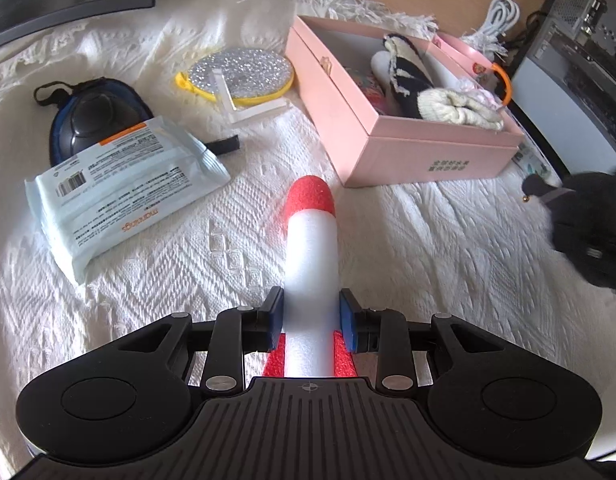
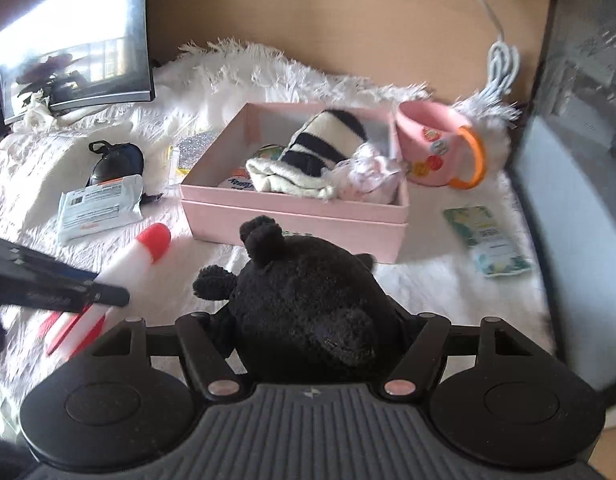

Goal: Organize soft objects

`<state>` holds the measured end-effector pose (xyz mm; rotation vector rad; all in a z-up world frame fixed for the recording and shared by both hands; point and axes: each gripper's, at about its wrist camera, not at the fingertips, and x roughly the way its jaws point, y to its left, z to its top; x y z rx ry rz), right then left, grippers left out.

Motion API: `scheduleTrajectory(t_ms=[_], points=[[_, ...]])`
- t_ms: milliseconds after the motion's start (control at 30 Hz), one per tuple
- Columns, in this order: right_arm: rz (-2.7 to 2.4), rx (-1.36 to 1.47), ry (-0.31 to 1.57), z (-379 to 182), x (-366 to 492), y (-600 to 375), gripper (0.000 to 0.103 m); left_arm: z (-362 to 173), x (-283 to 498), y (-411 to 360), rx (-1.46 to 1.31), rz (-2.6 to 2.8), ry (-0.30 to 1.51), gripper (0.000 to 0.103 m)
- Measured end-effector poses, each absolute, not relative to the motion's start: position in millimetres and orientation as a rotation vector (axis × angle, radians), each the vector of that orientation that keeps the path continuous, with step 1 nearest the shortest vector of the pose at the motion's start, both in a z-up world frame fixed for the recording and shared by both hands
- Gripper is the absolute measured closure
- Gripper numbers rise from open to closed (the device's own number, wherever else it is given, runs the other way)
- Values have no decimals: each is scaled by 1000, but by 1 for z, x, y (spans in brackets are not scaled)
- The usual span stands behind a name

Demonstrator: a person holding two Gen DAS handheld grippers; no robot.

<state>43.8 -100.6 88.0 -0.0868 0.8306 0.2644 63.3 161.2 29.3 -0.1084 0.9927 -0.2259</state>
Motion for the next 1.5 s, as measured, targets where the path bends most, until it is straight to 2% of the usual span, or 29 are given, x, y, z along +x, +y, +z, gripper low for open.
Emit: scheduleTrajectory(t_ms=[267, 433, 600, 700, 800, 867, 967, 1100, 1233, 1367, 1500], points=[[177, -126, 787, 106, 8, -134, 33, 40, 46, 154, -78, -306, 959, 71], [142, -81, 768, 106, 1, -147, 33, 112, 70, 153, -172, -386, 833, 71], [131, -34, 731, 111, 0, -151, 33, 174, 141, 135, -170, -362, 658, 71], [124, -12, 706, 114, 0, -150, 33, 166, 192, 117, -242, -309, 653, 71], [104, -10, 700, 114, -4, -149, 33, 125, 232, 100, -272, -247, 757, 70], [93, -8, 714, 112, -8, -151, 33, 94, 243, 87, -245, -188, 855, 70], [75, -16, 745, 107, -9, -157, 33, 70, 240, 82, -244, -157, 903, 63], [81, -49, 745, 106, 0, -159, 33, 81, 222, 105, -353, -197, 829, 63], [148, -69, 643, 132, 30, -137, 33, 114, 188, 143, -396, -215, 709, 63], [235, -74, 572, 159, 89, -95, 33, 124, 155, 160, -411, -247, 729, 63], [269, 6, 614, 154, 174, -73, 33, 115, 114, 175, -421, -264, 765, 63]])
